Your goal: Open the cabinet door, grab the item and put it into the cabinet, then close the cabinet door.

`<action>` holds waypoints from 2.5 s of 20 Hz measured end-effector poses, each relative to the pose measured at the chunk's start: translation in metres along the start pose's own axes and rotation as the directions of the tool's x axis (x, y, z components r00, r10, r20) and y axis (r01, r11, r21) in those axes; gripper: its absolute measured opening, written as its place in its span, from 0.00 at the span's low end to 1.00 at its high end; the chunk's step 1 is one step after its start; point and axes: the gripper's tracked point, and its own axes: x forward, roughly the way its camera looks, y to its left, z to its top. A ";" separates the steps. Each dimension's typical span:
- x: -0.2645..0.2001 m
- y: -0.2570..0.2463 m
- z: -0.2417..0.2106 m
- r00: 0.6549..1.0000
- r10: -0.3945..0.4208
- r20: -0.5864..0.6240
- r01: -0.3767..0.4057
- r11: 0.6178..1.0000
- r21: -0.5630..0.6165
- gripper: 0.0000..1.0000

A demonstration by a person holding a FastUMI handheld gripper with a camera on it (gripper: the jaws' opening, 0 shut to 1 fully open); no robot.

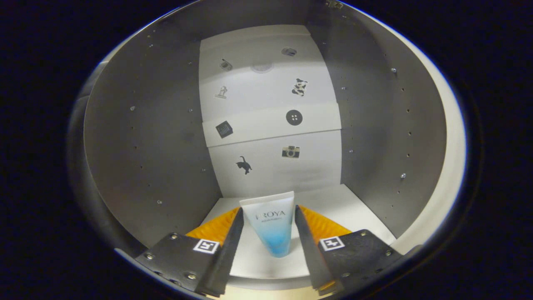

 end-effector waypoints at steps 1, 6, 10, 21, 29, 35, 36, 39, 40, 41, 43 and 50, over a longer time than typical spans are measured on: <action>-0.004 0.000 0.005 1.000 -0.003 0.018 0.003 1.000 0.005 0.76; -0.032 0.002 0.014 0.999 -0.019 0.046 0.019 1.000 -0.014 0.94; -0.075 0.003 0.016 0.997 -0.047 0.065 0.051 0.997 -0.059 0.97; -0.262 0.006 0.009 0.987 -0.119 0.104 0.127 0.989 -0.075 0.98; -0.408 -0.040 0.015 0.967 -0.194 0.163 0.196 0.981 0.005 0.97; -0.490 -0.123 0.021 0.921 -0.347 0.176 0.338 0.938 0.078 0.97; -0.499 -0.136 0.020 0.915 -0.366 0.171 0.357 0.930 0.081 0.97; -0.511 -0.173 0.018 0.895 -0.421 0.150 0.413 0.907 0.083 0.97; -0.510 -0.186 0.018 0.888 -0.436 0.147 0.429 0.900 0.079 0.97; -0.511 -0.196 0.019 0.883 -0.448 0.143 0.441 0.894 0.075 0.97; -0.502 -0.210 0.018 0.880 -0.457 0.131 0.451 0.890 0.071 0.97; -0.463 -0.241 0.015 0.891 -0.442 0.100 0.438 0.897 0.057 0.98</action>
